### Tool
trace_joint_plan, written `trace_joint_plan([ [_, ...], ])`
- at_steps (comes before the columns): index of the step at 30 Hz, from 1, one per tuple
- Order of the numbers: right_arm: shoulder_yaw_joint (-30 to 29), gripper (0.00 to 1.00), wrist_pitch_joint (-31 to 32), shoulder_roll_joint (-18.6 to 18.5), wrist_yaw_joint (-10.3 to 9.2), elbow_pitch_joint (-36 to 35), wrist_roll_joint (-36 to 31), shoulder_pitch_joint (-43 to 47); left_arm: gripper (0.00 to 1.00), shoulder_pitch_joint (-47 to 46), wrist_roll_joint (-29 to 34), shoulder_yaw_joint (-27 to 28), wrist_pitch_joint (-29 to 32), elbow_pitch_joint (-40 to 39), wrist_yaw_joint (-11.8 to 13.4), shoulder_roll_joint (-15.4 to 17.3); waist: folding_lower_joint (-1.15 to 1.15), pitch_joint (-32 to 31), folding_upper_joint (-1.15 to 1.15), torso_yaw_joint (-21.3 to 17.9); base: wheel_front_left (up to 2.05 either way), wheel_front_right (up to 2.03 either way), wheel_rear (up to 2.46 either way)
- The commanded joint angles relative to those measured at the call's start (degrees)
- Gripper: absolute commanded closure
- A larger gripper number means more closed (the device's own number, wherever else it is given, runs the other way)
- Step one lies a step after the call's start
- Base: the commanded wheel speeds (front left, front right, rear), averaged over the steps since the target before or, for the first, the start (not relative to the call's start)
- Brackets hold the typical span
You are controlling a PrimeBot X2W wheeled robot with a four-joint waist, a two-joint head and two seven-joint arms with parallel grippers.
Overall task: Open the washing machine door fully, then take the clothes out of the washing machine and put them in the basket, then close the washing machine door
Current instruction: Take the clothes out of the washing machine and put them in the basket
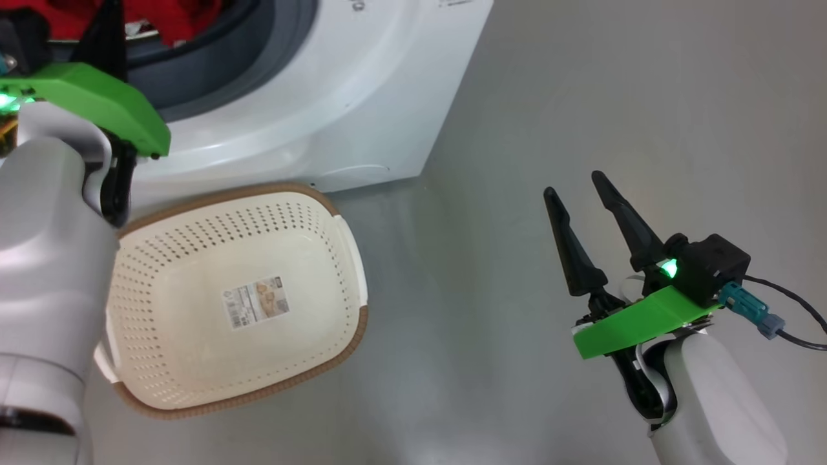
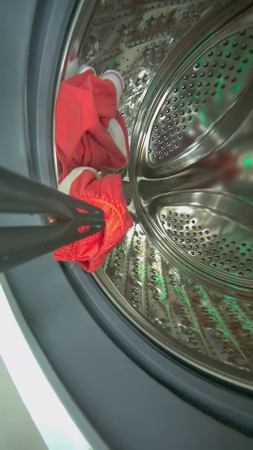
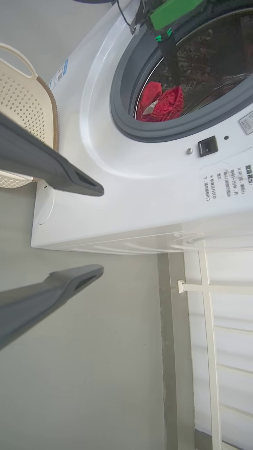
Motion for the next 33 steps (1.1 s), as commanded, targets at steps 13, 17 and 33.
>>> trace_joint_plan([
  [13,-2.2,0.0,-0.7,-2.3,0.09,-2.1,-0.1,4.8,1.0,14.3,5.2,13.4,-0.7,-20.4,0.1,2.7,0.0,-5.5,0.0,4.9,0.0,0.0,0.0],
  [17,-2.7,0.0,-0.7,-2.7,0.09,-2.3,-0.1,5.3,1.0,18.1,7.1,16.7,-0.7,-26.3,0.0,1.8,0.0,-6.3,0.0,5.5,0.0,0.0,0.0],
  [33,-4.0,0.0,-0.7,-3.5,0.09,-2.5,0.1,6.9,1.0,32.2,11.0,25.1,-0.7,-50.6,-0.2,-1.1,0.0,-8.7,0.0,7.5,0.0,0.0,0.0],
])
